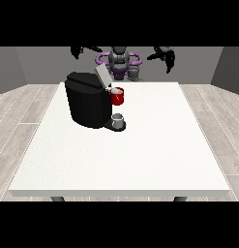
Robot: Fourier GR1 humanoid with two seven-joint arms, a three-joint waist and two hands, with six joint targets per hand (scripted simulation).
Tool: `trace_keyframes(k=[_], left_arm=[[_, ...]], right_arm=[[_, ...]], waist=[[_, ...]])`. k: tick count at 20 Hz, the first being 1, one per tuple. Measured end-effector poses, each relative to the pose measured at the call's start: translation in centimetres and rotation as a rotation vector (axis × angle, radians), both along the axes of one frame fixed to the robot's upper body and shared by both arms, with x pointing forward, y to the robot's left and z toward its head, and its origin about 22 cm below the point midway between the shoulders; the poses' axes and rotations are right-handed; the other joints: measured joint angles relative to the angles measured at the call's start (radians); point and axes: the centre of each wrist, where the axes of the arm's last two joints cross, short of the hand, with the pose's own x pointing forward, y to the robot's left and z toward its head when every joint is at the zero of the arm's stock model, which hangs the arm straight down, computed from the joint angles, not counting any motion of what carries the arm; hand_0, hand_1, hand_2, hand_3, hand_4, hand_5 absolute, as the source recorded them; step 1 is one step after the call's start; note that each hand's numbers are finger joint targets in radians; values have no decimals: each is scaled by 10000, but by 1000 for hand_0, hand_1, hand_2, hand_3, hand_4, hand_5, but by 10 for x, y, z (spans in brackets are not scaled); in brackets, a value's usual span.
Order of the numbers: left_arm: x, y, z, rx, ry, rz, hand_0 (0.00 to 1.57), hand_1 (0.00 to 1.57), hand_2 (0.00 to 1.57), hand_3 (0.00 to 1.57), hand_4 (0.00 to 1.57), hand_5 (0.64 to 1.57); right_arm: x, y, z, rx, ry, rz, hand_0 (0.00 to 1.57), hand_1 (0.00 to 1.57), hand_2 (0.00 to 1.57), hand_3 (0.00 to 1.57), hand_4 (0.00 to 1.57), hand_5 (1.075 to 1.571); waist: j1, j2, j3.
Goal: Insert the coffee pod into the coffee machine and close the lid
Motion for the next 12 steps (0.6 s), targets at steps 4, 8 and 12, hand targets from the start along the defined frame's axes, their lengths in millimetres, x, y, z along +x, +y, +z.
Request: trace_keyframes(k=[4, 8, 12], left_arm=[[-3, -4, 12, 21, -434, 111, 0, 0, 0, 0, 361, 1571], [-7, -9, 22, -56, -830, -33, 0, 0, 0, 0, 323, 1571], [-9, -7, 35, -56, -1278, 96, 0, 0, 0, 0, 354, 1571]], right_arm=[[15, -4, 17, 284, -114, -148, 0, 0, 0, 0, 175, 1571], [30, -14, 31, 792, -17, -282, 0, 0, 0, 0, 186, 1571], [41, -6, 37, 1437, -16, -198, 0, 0, 0, 0, 176, 1571]], waist=[[130, 452, 4], [400, 877, 2], [395, 1380, 3]])
